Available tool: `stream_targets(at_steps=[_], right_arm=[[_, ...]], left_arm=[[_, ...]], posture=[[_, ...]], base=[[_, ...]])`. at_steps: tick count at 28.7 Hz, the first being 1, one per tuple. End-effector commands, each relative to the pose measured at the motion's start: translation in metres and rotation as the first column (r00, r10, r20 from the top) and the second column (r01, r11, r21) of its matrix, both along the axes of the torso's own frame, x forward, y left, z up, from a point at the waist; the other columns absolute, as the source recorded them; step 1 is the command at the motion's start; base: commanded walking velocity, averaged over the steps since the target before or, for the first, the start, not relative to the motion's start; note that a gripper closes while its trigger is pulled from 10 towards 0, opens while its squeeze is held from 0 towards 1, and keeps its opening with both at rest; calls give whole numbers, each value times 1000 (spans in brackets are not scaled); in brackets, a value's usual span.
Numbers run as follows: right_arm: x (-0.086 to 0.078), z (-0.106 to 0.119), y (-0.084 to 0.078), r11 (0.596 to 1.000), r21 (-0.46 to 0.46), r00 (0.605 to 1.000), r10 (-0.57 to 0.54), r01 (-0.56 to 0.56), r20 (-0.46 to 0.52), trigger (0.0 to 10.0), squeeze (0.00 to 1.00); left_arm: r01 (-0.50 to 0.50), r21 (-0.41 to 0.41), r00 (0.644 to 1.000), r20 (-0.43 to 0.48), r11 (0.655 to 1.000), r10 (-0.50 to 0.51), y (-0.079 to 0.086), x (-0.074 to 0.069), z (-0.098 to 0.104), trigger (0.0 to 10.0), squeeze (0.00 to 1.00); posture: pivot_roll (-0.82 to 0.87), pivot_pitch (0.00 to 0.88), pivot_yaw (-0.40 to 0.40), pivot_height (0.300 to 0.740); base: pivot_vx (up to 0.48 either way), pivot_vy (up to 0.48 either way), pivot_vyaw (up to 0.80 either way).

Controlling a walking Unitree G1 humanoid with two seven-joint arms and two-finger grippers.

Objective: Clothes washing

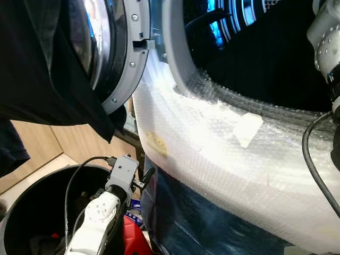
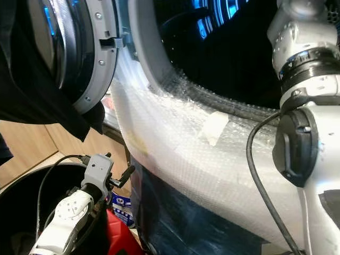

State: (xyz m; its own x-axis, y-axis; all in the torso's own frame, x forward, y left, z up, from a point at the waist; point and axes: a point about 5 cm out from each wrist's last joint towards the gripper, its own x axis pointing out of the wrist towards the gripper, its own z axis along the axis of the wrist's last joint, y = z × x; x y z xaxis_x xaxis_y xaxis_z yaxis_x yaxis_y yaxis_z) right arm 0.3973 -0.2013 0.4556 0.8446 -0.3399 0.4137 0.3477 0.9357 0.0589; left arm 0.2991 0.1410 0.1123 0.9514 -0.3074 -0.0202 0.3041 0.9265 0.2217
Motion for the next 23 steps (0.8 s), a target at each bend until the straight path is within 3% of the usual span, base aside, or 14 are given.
stream_targets(at_steps=[1, 4, 5, 9, 14, 18, 21, 23], right_arm=[[3, -7, 4, 1000, -20, 1000, 3, -3, -21, 0, 0], [7, -20, -1, 1000, 29, 998, -8, 10, -60, 0, 0], [7, -26, -9, 997, 43, 996, -59, 63, -73, 0, 0], [3, -24, -20, 990, 87, 993, -111, 115, -47, 0, 0], [-5, -2, -20, 991, 100, 994, -96, 91, 46, 0, 0], [-29, 49, -14, 995, 85, 962, -75, 54, 263, 0, 0], [-30, 54, -9, 998, 61, 961, -40, 25, 272, 0, 0], [-23, 43, -6, 999, 43, 975, -29, 20, 219, 0, 0]], left_arm=[[16, 7, 1000, 14, 1000, -16, -4, 0, 3, 10000, 0], [18, 4, 1000, 14, 1000, -18, -4, 0, 3, 10000, 0], [20, 3, 1000, 14, 1000, -20, -5, 0, 3, 10000, 0], [23, 3, 1000, 15, 1000, -23, -5, -1, 3, 10000, 0], [25, 3, 1000, 15, 1000, -25, -5, -2, 3, 10000, 0], [8, 1, 1000, 25, 1000, -8, -3, -3, 4, 10000, 0], [-16, 1, 999, 41, 1000, 16, 0, -3, 6, 10000, 0], [-28, -1, 998, 49, 1000, 28, 2, -2, 8, 10000, 0]], posture=[[125, 0, -7, 740], [127, 0, -6, 740], [127, 0, -6, 740], [131, 0, -5, 740], [128, 0, -5, 740], [133, 0, -7, 740], [135, 0, -8, 740], [136, 0, -7, 740]], base=[[0, 0, 0], [0, 0, 0], [0, 0, 0], [0, 0, 0], [0, 0, 0], [0, 0, 0], [0, 0, 0], [0, 0, 0]])
